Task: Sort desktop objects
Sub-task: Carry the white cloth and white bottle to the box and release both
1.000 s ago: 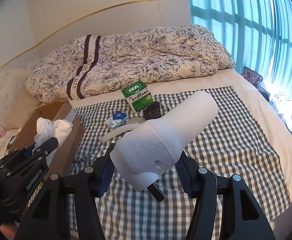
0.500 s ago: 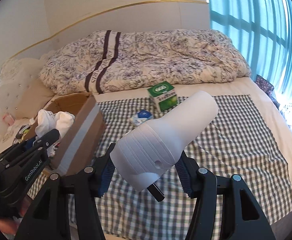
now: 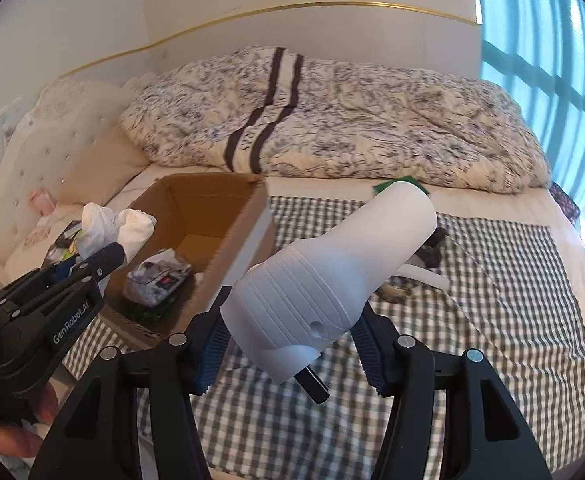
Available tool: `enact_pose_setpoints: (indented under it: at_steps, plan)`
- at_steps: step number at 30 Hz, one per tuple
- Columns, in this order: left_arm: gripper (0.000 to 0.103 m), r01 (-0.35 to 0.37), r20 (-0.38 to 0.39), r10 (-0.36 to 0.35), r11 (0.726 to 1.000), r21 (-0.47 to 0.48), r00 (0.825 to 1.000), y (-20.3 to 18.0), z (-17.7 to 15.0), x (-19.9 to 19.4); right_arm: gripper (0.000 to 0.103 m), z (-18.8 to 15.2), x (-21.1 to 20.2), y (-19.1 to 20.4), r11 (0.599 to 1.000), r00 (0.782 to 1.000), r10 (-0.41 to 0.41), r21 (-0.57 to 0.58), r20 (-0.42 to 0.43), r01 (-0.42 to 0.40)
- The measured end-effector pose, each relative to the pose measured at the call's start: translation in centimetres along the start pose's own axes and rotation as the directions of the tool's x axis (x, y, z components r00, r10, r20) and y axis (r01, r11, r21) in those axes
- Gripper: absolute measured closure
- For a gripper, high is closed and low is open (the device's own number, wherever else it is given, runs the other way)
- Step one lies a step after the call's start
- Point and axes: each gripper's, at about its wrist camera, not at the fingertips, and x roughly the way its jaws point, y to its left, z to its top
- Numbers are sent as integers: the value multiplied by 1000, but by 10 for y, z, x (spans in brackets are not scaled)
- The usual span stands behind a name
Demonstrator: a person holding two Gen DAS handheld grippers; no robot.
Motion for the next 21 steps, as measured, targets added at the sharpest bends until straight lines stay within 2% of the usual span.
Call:
enact_pose_setpoints:
  at_steps: [15, 21]
  plan:
    - [83, -74, -72, 67, 992, -98, 995, 64, -3, 54, 47, 20, 73, 69, 988, 994, 66, -135, -86, -77]
    - [83, -103, -95, 93, 989, -108, 991, 82, 0, 74, 47, 32, 101, 90, 978, 990, 100, -171, -97, -116]
